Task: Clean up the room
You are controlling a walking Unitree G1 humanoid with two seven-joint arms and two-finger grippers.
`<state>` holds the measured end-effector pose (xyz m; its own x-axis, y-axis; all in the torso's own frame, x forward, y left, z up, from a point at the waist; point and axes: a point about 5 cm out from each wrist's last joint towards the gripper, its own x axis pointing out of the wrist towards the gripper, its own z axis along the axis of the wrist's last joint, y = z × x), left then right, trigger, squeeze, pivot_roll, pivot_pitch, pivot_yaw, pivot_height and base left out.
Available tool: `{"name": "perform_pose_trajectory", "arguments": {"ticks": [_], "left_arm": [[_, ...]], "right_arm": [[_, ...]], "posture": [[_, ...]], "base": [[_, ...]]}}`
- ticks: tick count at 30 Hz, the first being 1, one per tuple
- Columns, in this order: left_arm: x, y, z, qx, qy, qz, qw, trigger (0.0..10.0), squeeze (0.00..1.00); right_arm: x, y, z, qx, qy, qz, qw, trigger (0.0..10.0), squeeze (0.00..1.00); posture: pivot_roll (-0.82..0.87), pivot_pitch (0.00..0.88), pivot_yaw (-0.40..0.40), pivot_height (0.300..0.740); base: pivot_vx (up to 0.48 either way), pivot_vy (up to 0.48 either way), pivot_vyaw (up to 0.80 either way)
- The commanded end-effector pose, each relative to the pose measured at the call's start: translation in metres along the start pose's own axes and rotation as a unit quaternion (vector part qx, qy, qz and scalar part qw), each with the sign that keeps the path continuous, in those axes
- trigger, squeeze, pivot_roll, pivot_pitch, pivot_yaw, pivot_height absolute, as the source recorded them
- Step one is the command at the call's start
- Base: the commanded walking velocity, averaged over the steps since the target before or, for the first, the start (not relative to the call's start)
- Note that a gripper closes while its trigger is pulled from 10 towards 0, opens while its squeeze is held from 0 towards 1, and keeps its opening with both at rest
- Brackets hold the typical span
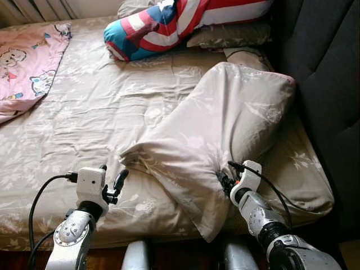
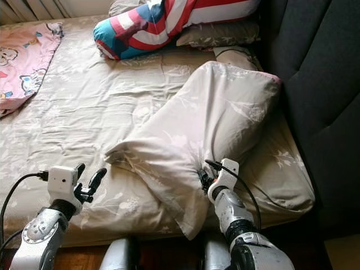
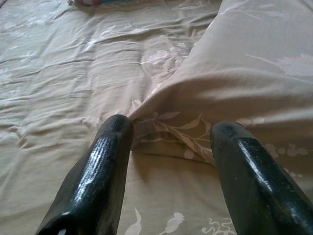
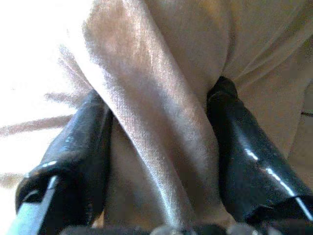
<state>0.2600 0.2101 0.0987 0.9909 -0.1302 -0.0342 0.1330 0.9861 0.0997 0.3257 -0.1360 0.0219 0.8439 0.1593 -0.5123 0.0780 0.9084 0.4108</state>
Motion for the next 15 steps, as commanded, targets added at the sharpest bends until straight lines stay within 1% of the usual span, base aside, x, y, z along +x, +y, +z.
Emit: {"name": "perform_pose_trajectory", "arguments": {"ticks": [1,15], "left_arm": [[-0.0016,-0.0010,0.0006,0.004,0.000,0.002,1.000,10.0,0.00],[0.0004,-0.0016,-0.0002,0.001,-0.002,0.010,1.000,10.0,0.00]], "right_arm": [[-0.0062,-0.0076,-0.0411,0.000,0.079,-0.021,0.997,0.0,0.00],[-0.0062,-0.0126,-0.0351,-0.017,0.067,-0.033,0.997,0.0,0.00]], "posture": [[0.10,0.226,0.064,0.623],[0.10,0.213,0.049,0.623]], "base": [[0.000,0.000,0.00],[0.000,0.000,0.00]]}}
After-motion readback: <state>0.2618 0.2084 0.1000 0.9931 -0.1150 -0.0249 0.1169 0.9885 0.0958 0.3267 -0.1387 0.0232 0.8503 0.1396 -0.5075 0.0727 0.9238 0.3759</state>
